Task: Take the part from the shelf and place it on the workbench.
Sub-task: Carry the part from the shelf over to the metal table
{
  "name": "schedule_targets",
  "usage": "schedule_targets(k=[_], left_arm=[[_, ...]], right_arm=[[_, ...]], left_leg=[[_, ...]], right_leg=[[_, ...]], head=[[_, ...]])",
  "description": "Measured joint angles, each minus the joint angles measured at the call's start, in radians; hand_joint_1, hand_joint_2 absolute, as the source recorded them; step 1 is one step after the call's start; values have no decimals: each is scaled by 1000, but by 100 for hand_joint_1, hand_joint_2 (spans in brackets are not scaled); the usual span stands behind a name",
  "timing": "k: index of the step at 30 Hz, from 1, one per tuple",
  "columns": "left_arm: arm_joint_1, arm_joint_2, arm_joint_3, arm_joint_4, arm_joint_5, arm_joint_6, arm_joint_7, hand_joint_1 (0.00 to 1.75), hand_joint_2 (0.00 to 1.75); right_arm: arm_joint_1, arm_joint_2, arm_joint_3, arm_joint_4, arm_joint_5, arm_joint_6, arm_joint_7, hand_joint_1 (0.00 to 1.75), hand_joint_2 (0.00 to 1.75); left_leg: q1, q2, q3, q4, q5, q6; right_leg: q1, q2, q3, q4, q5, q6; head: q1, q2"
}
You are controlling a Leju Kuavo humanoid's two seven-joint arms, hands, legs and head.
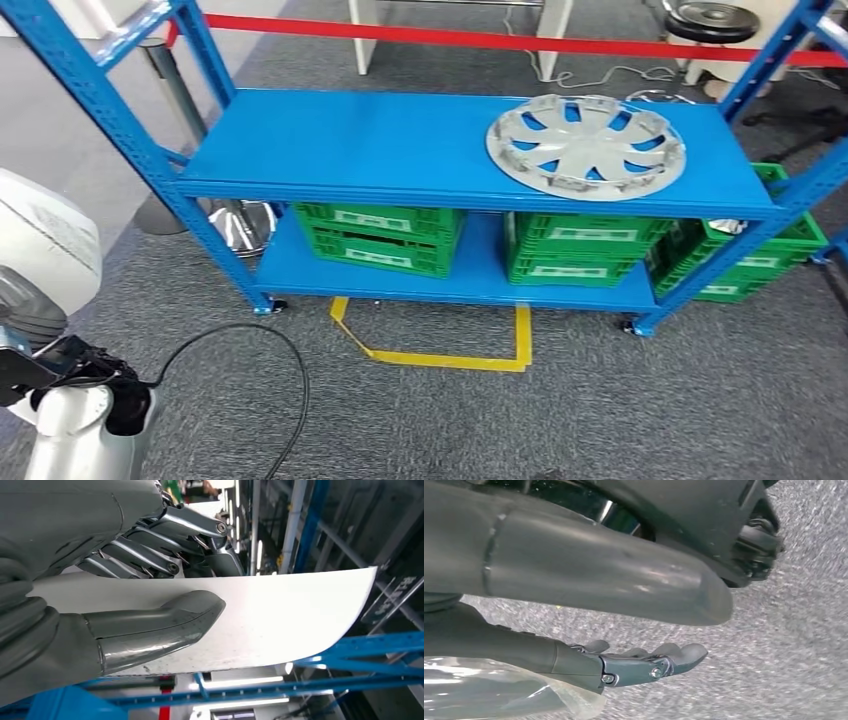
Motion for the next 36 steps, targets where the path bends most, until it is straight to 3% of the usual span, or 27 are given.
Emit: schedule_targets(k=[2, 3, 5, 7, 9, 11, 13, 14, 15, 16, 18, 20, 22, 24, 26, 28, 29, 30, 31, 33, 35, 36], left_arm=[[1, 1, -1, -7, -1, 0, 0, 175, 175], [-1, 3, -2, -11, -1, 0, 0, 175, 175], [-3, 5, -5, -15, -4, 0, 0, 175, 175], [-3, 9, -7, -18, -8, 0, 0, 175, 175], [-3, 15, -8, -21, -12, 0, 0, 175, 175], [-5, 20, -17, -23, -19, 0, 1, 175, 175], [1, 26, -30, -26, -30, 0, 7, 175, 175], [7, 30, -35, -29, -35, 0, 12, 175, 175], [12, 34, -40, -33, -41, 0, 18, 175, 175], [17, 37, -46, -38, -46, 0, 23, 175, 175], [20, 43, -59, -47, -57, 0, 35, 175, 175], [18, 45, -75, -49, -67, 0, 47, 175, 175], [19, 46, -87, -49, -76, 0, 57, 175, 175], [17, 47, -97, -49, -85, -1, 64, 175, 175], [13, 46, -112, -49, -91, -1, 66, 175, 175], [12, 45, -123, -48, -94, -1, 68, 175, 175], [12, 46, -126, -48, -94, -1, 68, 175, 175], [12, 46, -127, -48, -95, -1, 70, 175, 175], [12, 46, -128, -48, -97, -1, 70, 175, 175], [12, 47, -130, -48, -99, -6, 71, 175, 175], [18, 52, -131, -51, -94, -20, 72, 175, 175], [23, 56, -131, -53, -88, -29, 72, 175, 175]], right_arm=[[-4, 0, 0, 0, 6, 2, -2, 0, 0], [-6, 0, 0, 0, 9, 3, -2, 0, 0], [-8, 0, 0, 0, 15, 5, 0, 0, 0], [-10, 1, 0, 0, 20, 6, 2, 0, 0], [-10, 2, 0, 0, 23, 10, 2, 0, 0], [-10, 3, 1, 0, 25, 17, 1, 0, 0], [-9, 3, 1, 0, 28, 22, -2, 0, 0], [-9, 3, 1, 0, 29, 23, -6, 0, 0], [-10, 3, 1, 0, 29, 24, -10, 0, 0], [-11, 3, 1, 0, 29, 25, -16, 0, 0], [-12, 4, 0, 0, 26, 29, -28, 0, 0], [-12, 5, 0, 0, 22, 29, -36, 0, 0], [-13, 6, 0, 0, 19, 28, -38, 0, 0], [-14, 6, 0, -1, 15, 27, -38, 0, 0], [-11, 7, -2, -1, 10, 27, -37, 0, 0], [-5, 7, -4, 0, 8, 27, -35, 0, 0], [-2, 7, -6, 0, 8, 27, -34, 0, 0], [-1, 7, -6, 0, 8, 27, -33, 0, 0], [0, 7, -7, 0, 9, 28, -32, 0, 0], [-1, 7, -7, 0, 12, 29, -30, 0, 0], [-1, 7, -8, 0, 18, 29, -28, 0, 0], [-1, 7, -8, 0, 21, 29, -27, 0, 0]], left_leg=[[-1, -27, -1, 5, 0, -3], [-1, -41, -6, 9, 0, -7], [2, -64, -20, 16, 5, -19], [6, -78, -31, 20, 10, -32], [4, -42, -50, 55, -13, -43], [4, 12, -98, 164, -71, -53], [9, 29, -148, 277, -112, -59], [10, 32, -154, 292, -107, -60], [12, 35, -142, 270, -86, -60], [12, 43, -113, 213, -52, -59], [5, 88, -48, 84, -4, -51], [-4, 117, -25, 26, 3, -39], [-6, 99, -29, 21, 6, -25], [-2, 76, -30, 15, 12, -12], [0, 54, -31, 12, 16, -2], [-2, 29, -34, 12, 17, 3], [-3, 16, -34, 13, 17, 3], [-4, 1, -34, 13, 17, 3], [-4, -13, -33, 15, 18, 3], [-4, -40, -36, 21, 17, -1], [-2, -63, -45, 26, 20, -11], [0, -75, -49, 26, 22, -18]], right_leg=[[-4, 35, 57, -130, 72, -4], [-7, 58, 84, -188, 90, -6], [-9, 84, 105, -228, 89, -8], [-8, 64, 107, -232, 92, -15], [-10, 37, 109, -237, 96, -23], [-10, 8, 110, -238, 96, -28], [-9, -24, 111, -238, 94, -30], [-8, -39, 111, -238, 93, -31], [-8, -52, 112, -238, 91, -31], [-8, -65, 114, -238, 90, -30], [-4, -89, 118, -236, 85, -25], [2, -112, 119, -236, 81, -17], [3, -131, 119, -237, 77, -8], [-1, -95, 107, -207, 51, 1], [-3, -32, 57, -99, -9, 5], [-3, -8, -7, 27, -56, 4], [-3, -5, -23, 52, -55, 3], [-3, -2, -21, 39, -33, 1], [-4, 5, -1, -12, 5, -2], [-7, 49, 58, -148, 71, -9], [-8, 83, 93, -216, 87, -13], [-7, 83, 98, -221, 85, -15]], head=[[0, 0], [-1, 0], [-2, 0], [-2, 0], [-6, 0], [-11, 0], [-13, 0], [-13, 0], [-13, 0], [-13, 0], [-13, 0], [-12, 0], [-10, 0], [-8, 0], [-3, 0], [-2, 0], [-2, 0], [-2, 0], [-2, 0], [-2, 0], [-2, 0], [-2, 0]])
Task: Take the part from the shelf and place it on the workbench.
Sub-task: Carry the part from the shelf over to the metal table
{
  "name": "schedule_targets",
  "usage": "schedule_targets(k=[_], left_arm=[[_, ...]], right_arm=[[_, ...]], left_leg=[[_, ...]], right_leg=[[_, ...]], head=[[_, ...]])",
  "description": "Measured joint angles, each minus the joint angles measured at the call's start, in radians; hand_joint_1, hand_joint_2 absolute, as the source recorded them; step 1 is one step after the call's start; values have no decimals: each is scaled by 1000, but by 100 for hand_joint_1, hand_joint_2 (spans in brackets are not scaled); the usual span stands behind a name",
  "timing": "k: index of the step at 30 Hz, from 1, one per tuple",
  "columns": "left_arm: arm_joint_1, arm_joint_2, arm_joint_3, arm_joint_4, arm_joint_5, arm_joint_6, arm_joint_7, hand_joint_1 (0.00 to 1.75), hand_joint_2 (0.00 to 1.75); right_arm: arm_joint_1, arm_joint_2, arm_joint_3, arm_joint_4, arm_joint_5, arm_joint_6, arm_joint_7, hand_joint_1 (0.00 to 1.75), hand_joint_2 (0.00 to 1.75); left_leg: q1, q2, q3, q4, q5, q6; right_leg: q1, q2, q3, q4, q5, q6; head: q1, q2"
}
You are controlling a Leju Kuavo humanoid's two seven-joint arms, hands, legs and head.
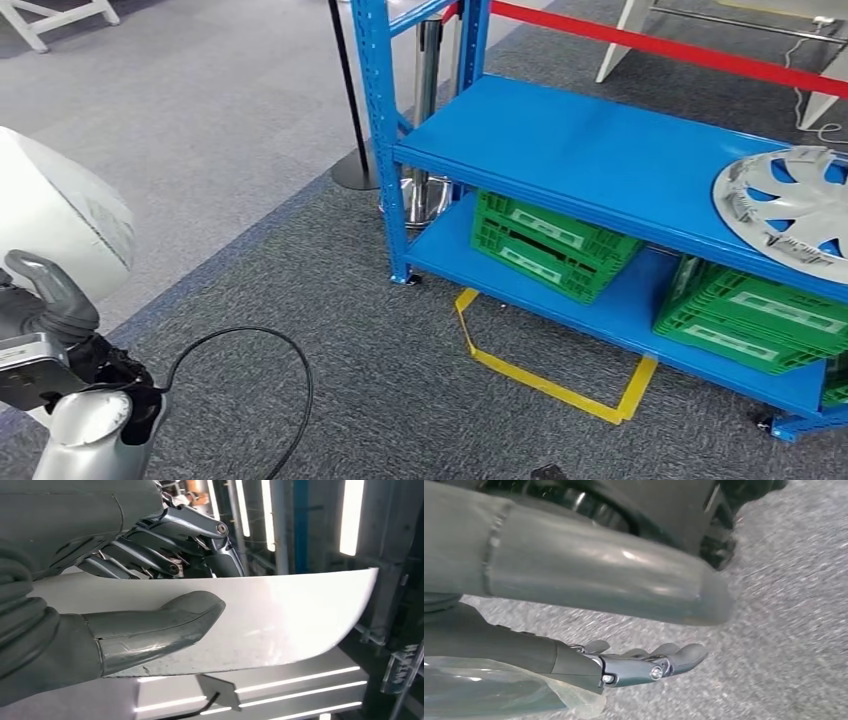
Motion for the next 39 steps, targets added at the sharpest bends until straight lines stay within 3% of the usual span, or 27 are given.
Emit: schedule_targets(k=[1, 3, 4, 6, 8, 9, 10, 11, 13, 14, 16, 17, 19, 21, 23, 24, 26, 27, 28, 30, 32, 34, 36, 38, 39], left_arm=[[7, 6, 0, -3, 6, -7, 0, 175, 175], [17, 18, 0, -9, 14, -17, -2, 175, 175], [19, 23, 0, -11, 16, -19, -5, 175, 175], [22, 29, -1, -12, 22, -25, -11, 175, 175], [27, 33, 0, -12, 27, -28, -13, 175, 175], [28, 36, 0, -12, 29, -29, -13, 175, 175], [29, 37, 0, -12, 29, -30, -13, 175, 175], [29, 39, 0, -12, 29, -31, -13, 175, 175], [27, 40, 0, -13, 29, -31, -13, 175, 175], [27, 41, 0, -13, 29, -31, -14, 175, 175], [27, 41, 1, -15, 29, -32, -15, 175, 175], [28, 42, 2, -16, 29, -32, -15, 175, 175], [25, 43, 4, -17, 33, -31, -16, 175, 175], [21, 43, 4, -17, 39, -29, -17, 175, 175], [23, 43, 4, -17, 46, -28, -19, 175, 175], [24, 43, 5, -17, 50, -27, -21, 175, 175], [25, 44, 6, -17, 58, -26, -25, 175, 175], [24, 44, 7, -17, 62, -25, -27, 175, 175], [24, 45, 8, -17, 65, -26, -27, 175, 175], [24, 48, 9, -17, 69, -26, -28, 175, 175], [27, 52, 11, -17, 71, -26, -28, 175, 175], [28, 57, 14, -17, 71, -26, -28, 175, 175], [26, 60, 14, -16, 72, -26, -28, 175, 175], [27, 61, 15, -15, 73, -27, -28, 175, 175], [29, 63, 15, -15, 74, -27, -28, 175, 175]], right_arm=[[-1, 0, 0, 0, 2, 1, 0, 0, 0], [-1, 2, -1, 0, 6, 3, -1, 0, 0], [-2, 3, -1, 0, 9, 4, -2, 0, 0], [-1, 3, -2, 0, 14, 6, -3, 0, 0], [-1, 3, -2, 0, 17, 7, -4, 0, 0], [-2, 3, -2, 0, 18, 7, -4, 0, 0], [-4, 3, -2, 0, 19, 8, -4, 0, 0], [-6, 3, -2, 0, 19, 8, -4, 0, 0], [-8, 3, -2, 0, 19, 9, -4, 0, 0], [-9, 3, -2, 0, 19, 9, -4, 0, 0], [-11, 3, -2, 0, 19, 10, -5, 0, 0], [-13, 3, -2, -1, 20, 10, -5, 0, 0], [-17, 3, -2, -1, 20, 11, -7, 0, 0], [-17, 3, -2, -1, 21, 12, -9, 0, 0], [-13, 2, -2, -1, 24, 13, -8, 0, 0], [-11, 1, -2, -1, 26, 14, -7, 0, 0], [-10, 0, -2, -1, 29, 15, -7, 0, 0], [-12, -1, -2, -1, 31, 15, -7, 0, 0], [-13, -2, -2, -1, 32, 16, -7, 0, 0], [-15, -5, -2, -1, 34, 19, -7, 0, 0], [-18, -6, -2, -2, 35, 22, -6, 0, 0], [-21, -7, -2, -2, 36, 24, -7, 0, 0], [-21, -7, -2, -2, 37, 24, -7, 0, 0], [-19, -8, -2, -2, 38, 25, -7, 0, 0], [-18, -8, -2, -2, 38, 26, -7, 0, 0]], left_leg=[[2, -11, -3, -1, 3, -6], [1, 11, -15, 19, -10, -16], [0, 38, -31, 55, -32, -21], [3, 90, -84, 177, -94, -31], [8, 105, -125, 270, -123, -36], [10, 109, -123, 268, -111, -37], [11, 115, -102, 227, -82, -36], [10, 131, -68, 161, -47, -33], [-1, 177, -9, 44, -7, -24], [-6, 192, 3, 15, -4, -19], [-11, 182, 3, 3, -8, -8], [-10, 170, 4, -1, -6, -3], [-4, 147, 7, -8, -2, 9], [-2, 124, 6, -9, 0, 17], [-2, 96, 6, -9, 0, 19], [-2, 80, 6, -8, 0, 19], [-1, 49, 7, -5, 0, 18], [-1, 36, 6, -1, -1, 15], [-1, 23, 3, 4, -2, 11], [2, -1, -7, 9, 0, -2], [7, -16, -13, 9, 4, -14], [5, 28, -27, 40, -17, -23], [5, 90, -73, 147, -77, -32], [10, 106, -124, 264, -125, -38], [11, 108, -131, 283, -125, -40]], right_leg=[[1, -12, 3, -2, 1, -3], [-2, -38, 7, -9, 6, -12], [-3, -53, 9, -12, 7, -16], [0, -86, 12, -12, 4, -21], [2, -117, 14, -11, 0, -23], [3, -132, 16, -11, -2, -23], [3, -146, 19, -11, -4, -22], [3, -158, 23, -11, -8, -21], [9, -181, 30, -10, -16, -13], [11, -192, 32, -10, -19, -9], [13, -214, 36, -13, -24, 1], [12, -208, 37, -11, -29, 6], [7, -155, 19, 32, -60, 14], [4, -98, -42, 152, -118, 16], [4, -87, -108, 265, -146, 17], [4, -86, -121, 275, -132, 17], [2, -73, -97, 188, -57, 15], [0, -48, -72, 122, -22, 14], [-3, -24, -48, 67, 0, 13], [-5, 6, -25, 18, 9, 9], [-2, -16, -19, 12, 13, -1], [-3, -42, -14, 6, 17, -12], [-1, -72, -12, 4, 16, -20], [2, -104, -12, 4, 13, -23], [2, -120, -12, 4, 12, -24]], head=[[0, 0], [-3, 0], [-5, 0], [-8, 0], [-8, 0], [-8, 0], [-8, 0], [-8, 0], [-8, 0], [-7, 0], [-6, 0], [-5, 0], [-2, 0], [2, 0], [3, 0], [4, 0], [4, 0], [4, 0], [3, 0], [2, 0], [2, 0], [-2, 0], [-7, 0], [-8, 0], [-8, 0]])
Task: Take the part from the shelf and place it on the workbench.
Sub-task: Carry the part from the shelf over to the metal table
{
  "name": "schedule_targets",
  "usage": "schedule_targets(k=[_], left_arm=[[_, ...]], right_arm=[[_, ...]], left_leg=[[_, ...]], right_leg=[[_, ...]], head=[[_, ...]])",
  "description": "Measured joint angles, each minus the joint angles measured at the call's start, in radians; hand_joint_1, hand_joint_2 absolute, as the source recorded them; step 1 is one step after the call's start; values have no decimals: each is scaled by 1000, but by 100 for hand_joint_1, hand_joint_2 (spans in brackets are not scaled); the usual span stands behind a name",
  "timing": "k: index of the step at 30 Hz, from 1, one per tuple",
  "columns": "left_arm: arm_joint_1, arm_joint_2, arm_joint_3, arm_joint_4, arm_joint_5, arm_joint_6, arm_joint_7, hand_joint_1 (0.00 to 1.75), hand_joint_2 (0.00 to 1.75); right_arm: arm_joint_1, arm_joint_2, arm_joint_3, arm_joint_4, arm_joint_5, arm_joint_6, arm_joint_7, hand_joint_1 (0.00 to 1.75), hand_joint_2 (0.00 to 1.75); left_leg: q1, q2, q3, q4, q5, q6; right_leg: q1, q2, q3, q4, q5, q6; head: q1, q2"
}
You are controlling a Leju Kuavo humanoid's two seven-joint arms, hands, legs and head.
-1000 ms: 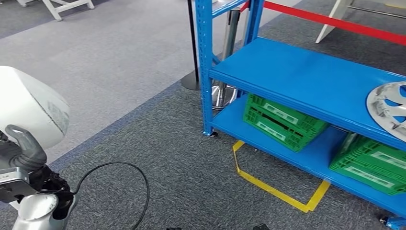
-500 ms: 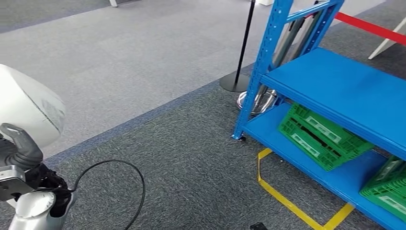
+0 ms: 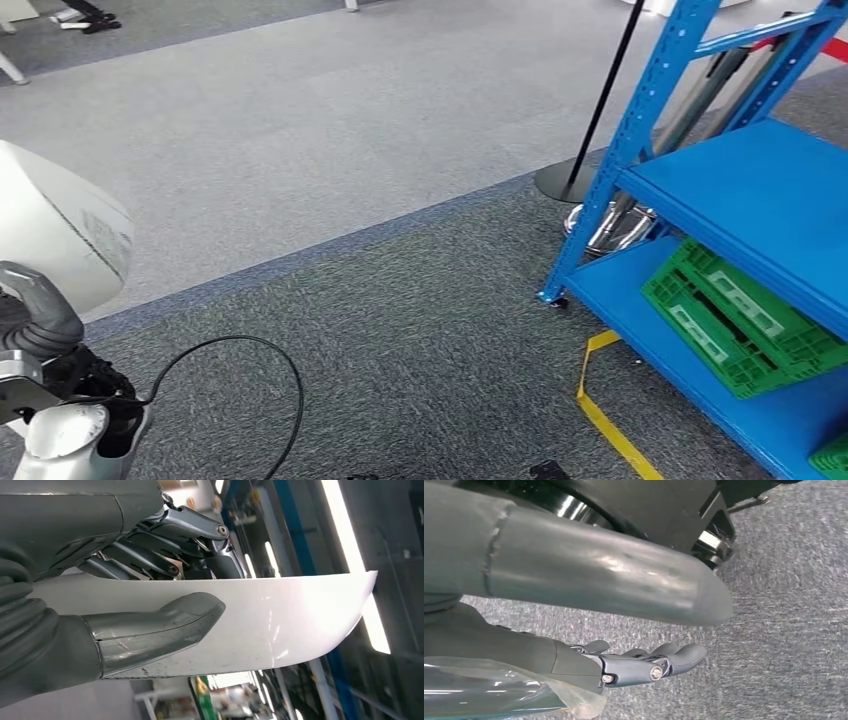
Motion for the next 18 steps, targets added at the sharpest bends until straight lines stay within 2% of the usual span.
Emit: schedule_targets(k=[1, 2, 4, 6, 8, 9, 11, 12, 13, 14, 15, 16, 17, 18], left_arm=[[1, 1, 0, 0, 0, 0, 0, 175, 175], [1, 2, 1, 0, 1, 0, 0, 175, 175], [-1, 3, 1, 0, 3, -3, 0, 175, 175], [-5, 4, 1, 1, 5, -6, 0, 175, 175], [-8, 6, 2, 1, 6, -9, 0, 175, 175], [-9, 7, 3, 1, 6, -10, 0, 175, 175], [-14, 9, 4, 1, 6, -11, 0, 175, 175], [-17, 9, 4, 2, 6, -11, 0, 175, 175], [-18, 9, 4, 3, 6, -12, 0, 175, 175], [-18, 10, 4, 5, 5, -13, 1, 175, 175], [-17, 10, 4, 6, 4, -14, 1, 175, 175], [-17, 10, 4, 7, 3, -15, 2, 175, 175], [-17, 10, 4, 8, 1, -15, 2, 175, 175], [-17, 10, 4, 8, -1, -16, 3, 175, 175]], right_arm=[[0, 0, 0, 0, 0, 1, 0, 0, 0], [-1, 0, 0, 0, 1, 1, 0, 0, 0], [-3, 0, 0, 0, 2, 2, 0, 0, 0], [-4, 0, 0, 0, 3, 4, 0, 0, 0], [-8, 0, 0, 0, 3, 6, 1, 0, 0], [-10, 0, 0, -1, 4, 7, 1, 0, 0], [-13, 0, 0, -2, 4, 9, 0, 0, 0], [-13, 0, 0, -2, 4, 10, 0, 0, 0], [-11, 0, 0, -2, 4, 10, 0, 0, 0], [-7, 0, 0, -2, 4, 12, 0, 0, 0], [-4, 0, 0, -2, 3, 13, 0, 0, 0], [-1, 0, 0, -2, 3, 15, -1, 0, 0], [0, 0, 0, -2, 3, 16, -2, 0, 0], [0, 0, 0, -2, 3, 17, -2, 0, 0]], left_leg=[[1, 3, 13, -21, 19, 0], [1, 12, 42, -74, 50, 1], [-6, 59, 111, -207, 100, 7], [-16, 88, 139, -269, 108, 18], [-20, 70, 138, -275, 109, 30], [-19, 58, 139, -278, 111, 36], [-13, 36, 142, -286, 116, 49], [-11, 26, 142, -286, 117, 53], [-11, 13, 141, -286, 117, 56], [-11, -2, 142, -286, 117, 57], [-11, -17, 142, -285, 117, 58], [-11, -33, 143, -284, 117, 58], [-10, -48, 144, -283, 117, 57], [-9, -62, 144, -282, 116, 55]], right_leg=[[0, -15, 1, 0, -1, 0], [1, -28, 3, 0, -3, 2], [4, -52, 7, 1, -9, 8], [9, -74, 11, 2, -14, 16], [9, -94, 14, 0, -19, 25], [7, -86, 13, 5, -25, 31], [3, -34, -15, 63, -62, 38], [1, -1, -43, 120, -89, 39], [1, 18, -79, 189, -117, 39], [1, 27, -112, 247, -133, 39], [1, 31, -133, 277, -131, 39], [1, 34, -138, 271, -110, 38], [0, 40, -124, 227, -73, 37], [-2, 60, -98, 159, -33, 36]], head=[[0, 0], [0, 0], [-1, 0], [0, 0], [1, 0], [2, 0], [7, 0], [10, 0], [11, 0], [12, 0], [12, 0], [12, 0], [12, 0], [12, 0]])
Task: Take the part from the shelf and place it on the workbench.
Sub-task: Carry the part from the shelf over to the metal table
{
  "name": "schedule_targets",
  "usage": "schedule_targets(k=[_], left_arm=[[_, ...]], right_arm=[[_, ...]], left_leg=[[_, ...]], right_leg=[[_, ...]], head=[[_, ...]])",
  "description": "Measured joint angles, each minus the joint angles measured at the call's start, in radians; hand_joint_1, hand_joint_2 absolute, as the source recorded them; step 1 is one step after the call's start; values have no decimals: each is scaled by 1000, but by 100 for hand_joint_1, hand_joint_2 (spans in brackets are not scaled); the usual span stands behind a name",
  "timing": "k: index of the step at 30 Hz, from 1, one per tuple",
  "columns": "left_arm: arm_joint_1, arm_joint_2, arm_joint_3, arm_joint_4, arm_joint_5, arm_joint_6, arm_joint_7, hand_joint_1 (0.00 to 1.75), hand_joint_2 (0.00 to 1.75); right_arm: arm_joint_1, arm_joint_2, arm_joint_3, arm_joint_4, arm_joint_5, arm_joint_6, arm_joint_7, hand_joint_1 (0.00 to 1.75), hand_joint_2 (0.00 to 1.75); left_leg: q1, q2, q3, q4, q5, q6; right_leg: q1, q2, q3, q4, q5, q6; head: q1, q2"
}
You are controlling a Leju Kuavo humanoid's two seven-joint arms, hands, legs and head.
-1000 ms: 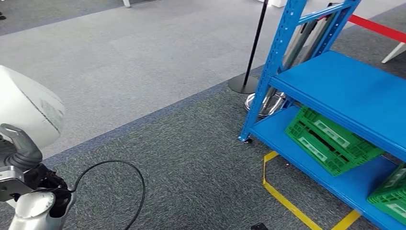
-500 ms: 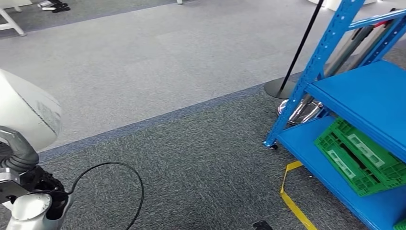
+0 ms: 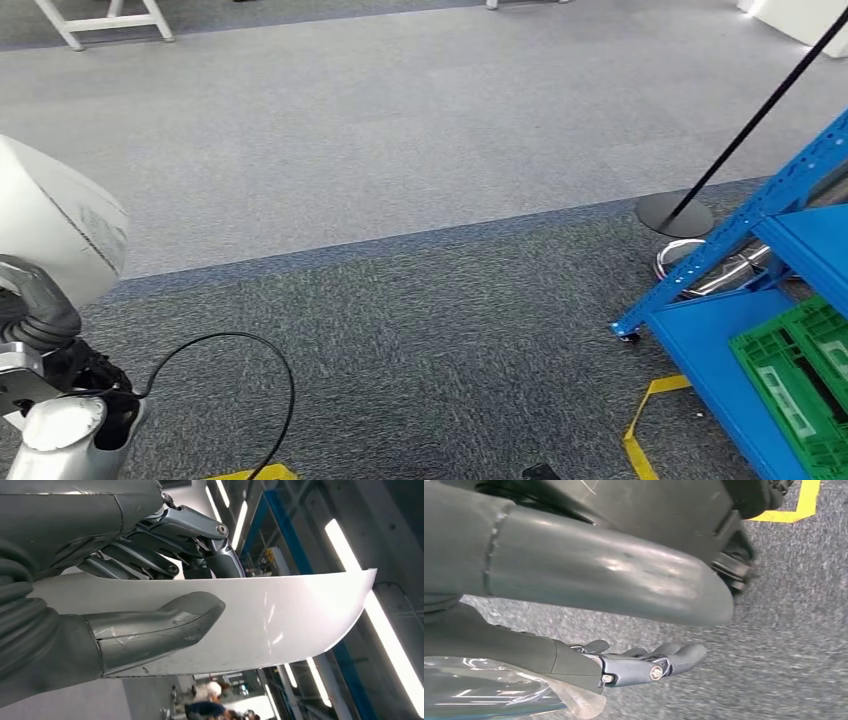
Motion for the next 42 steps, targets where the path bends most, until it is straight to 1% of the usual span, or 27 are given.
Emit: schedule_targets(k=[2, 3, 4, 6, 8, 10, 12, 13, 15, 17, 19, 20, 21, 23, 25, 26, 27, 28, 30, 31, 32, 34, 36, 37, 39, 40, 42], left_arm=[[-1, 0, 0, 0, -2, 0, 0, 175, 175], [-2, 1, 0, 0, -2, -1, 0, 175, 175], [-2, 1, 0, 0, -3, -1, 1, 175, 175], [0, 2, 0, 0, -3, -1, 1, 175, 175], [-2, 4, 0, 1, -4, -1, 1, 175, 175], [-4, 6, 0, 1, -4, -1, 1, 175, 175], [-2, 7, -1, 3, -4, -1, 1, 175, 175], [-1, 8, 0, 4, -4, -1, 1, 175, 175], [0, 9, 0, 5, -4, -1, 1, 175, 175], [-2, 9, -1, 4, -4, -1, 1, 175, 175], [-2, 9, -1, 5, -4, -1, 1, 175, 175], [-2, 9, -1, 4, -4, 0, 1, 175, 175], [-1, 10, 0, 4, -4, 0, 1, 175, 175], [-2, 10, 1, 4, -5, 1, 1, 175, 175], [-5, 9, 1, 4, -5, 0, 1, 175, 175], [-5, 9, 1, 4, -5, -1, 1, 175, 175], [-4, 9, 1, 5, -5, -1, 1, 175, 175], [-3, 9, 1, 5, -5, -1, 1, 175, 175], [-2, 9, 1, 5, -5, -1, 2, 175, 175], [-2, 8, 1, 6, -5, -1, 3, 175, 175], [-3, 8, 1, 6, -5, -1, 4, 175, 175], [-4, 8, 1, 6, -6, -1, 7, 175, 175], [-3, 8, 1, 7, -6, -1, 9, 175, 175], [-2, 9, 1, 7, -7, -1, 10, 175, 175], [-5, 9, 0, 7, -7, -1, 11, 175, 175], [-6, 9, 0, 7, -7, -1, 12, 175, 175], [-5, 8, -1, 8, -6, -1, 12, 175, 175]], right_arm=[[0, 0, 0, 0, 0, 2, -1, 0, 0], [0, 0, 0, 0, 0, 2, -1, 0, 0], [0, 0, 0, 0, 0, 2, -1, 0, 0], [-1, 0, -1, 0, 0, 2, -2, 0, 0], [-3, 0, -1, 0, 0, 2, -2, 0, 0], [-1, -1, -1, 0, 0, 2, -2, 0, 0], [3, -1, -1, 0, 0, 2, -2, 0, 0], [3, -2, -2, 0, 0, 2, -2, 0, 0], [2, -2, -2, 0, 0, 3, -2, 0, 0], [0, -2, -2, 0, 0, 3, -2, 0, 0], [-1, -2, -2, 0, 0, 4, -2, 0, 0], [-3, -2, -2, 0, 0, 4, -2, 0, 0], [-5, -2, -2, 0, 0, 4, -3, 0, 0], [-8, -2, -2, -1, 0, 4, -3, 0, 0], [-6, -2, -2, -1, 0, 4, -2, 0, 0], [-4, -2, -2, -1, 0, 5, -2, 0, 0], [-1, -2, -2, -1, 0, 5, -2, 0, 0], [1, -2, -2, -1, 0, 6, -2, 0, 0], [2, -2, -2, -1, 0, 10, -2, 0, 0], [1, -2, -2, -1, 0, 13, -2, 0, 0], [1, -2, -2, -1, 0, 16, -3, 0, 0], [2, -3, -2, -1, 1, 24, -3, 0, 0], [1, -3, -3, -1, 2, 28, -4, 0, 0], [0, -4, -3, -1, 3, 30, -4, 0, 0], [-1, -4, -4, -1, 3, 32, -5, 0, 0], [0, -4, -4, -1, 3, 34, -6, 0, 0], [4, -6, -4, -1, 3, 37, -6, 0, 0]], left_leg=[[0, -25, -5, 7, -2, -9], [1, -37, -9, 9, -2, -15], [3, -50, -13, 9, 1, -22], [7, -62, -18, 10, 2, -34], [5, -16, -39, 55, -27, -43], [5, 43, -90, 170, -86, -51], [9, 60, -135, 266, -118, -56], [10, 63, -135, 268, -108, -57], [10, 82, -82, 168, -46, -54], [1, 124, -21, 48, -6, -46], [-7, 139, -5, 9, -5, -35], [-8, 127, -7, 6, -3, -29], [-6, 116, -6, 4, -2, -24], [0, 95, -3, -3, 3, -11], [4, 74, -2, -5, 4, -3], [4, 62, -2, -5, 4, -1], [4, 49, -2, -4, 3, 0], [3, 35, -2, -4, 3, 0], [4, 5, -1, -1, 2, -2], [5, -9, -2, 2, 1, -5], [5, -22, -4, 6, -1, -9], [7, -46, -11, 9, 1, -22], [12, -64, -16, 7, 5, -35], [11, -51, -19, 13, 0, -40], [8, 8, -45, 73, -36, -50], [7, 39, -72, 131, -65, -54], [11, 59, -127, 248, -111, -60]], right_leg=[[-7, 54, 49, -114, 45, -1], [-8, 72, 63, -139, 49, -2], [-7, 73, 68, -145, 46, -4], [-5, 48, 75, -150, 49, -12], [-6, 18, 81, -158, 52, -23], [-4, -13, 85, -159, 49, -29], [-2, -46, 87, -159, 45, -32], [-2, -61, 88, -159, 43, -32], [-1, -89, 94, -159, 39, -29], [3, -111, 101, -158, 32, -22], [8, -131, 105, -159, 27, -14], [8, -142, 108, -159, 25, -9], [7, -142, 109, -159, 21, -3], [2, -100, 94, -122, -6, 6], [0, -44, 36, -7, -62, 10], [0, -33, 1, 59, -87, 12], [1, -29, -27, 106, -97, 12], [1, -27, -39, 118, -87, 12], [-1, -11, -9, 32, -17, 9], [-3, 15, 19, -35, 16, 7], [-7, 41, 47, -94, 38, 6], [-8, 71, 75, -145, 43, 3], [-6, 49, 83, -152, 45, -4], [-7, 36, 86, -155, 46, -8], [-8, 8, 93, -161, 46, -19], [-7, -8, 96, -162, 44, -23], [-4, -41, 100, -161, 38, -27]], head=[[-1, 0], [-1, 0], [-2, 0], [-2, 0], [-7, 0], [-11, 0], [-11, 0], [-11, 0], [-11, 0], [-11, 0], [-11, 0], [-11, 0], [-11, 0], [-8, 0], [-4, 0], [-3, 0], [-3, 0], [-3, 0], [-3, 0], [-3, 0], [-4, 0], [-4, 0], [-4, 0], [-6, 0], [-13, 0], [-16, 0], [-16, 0]])
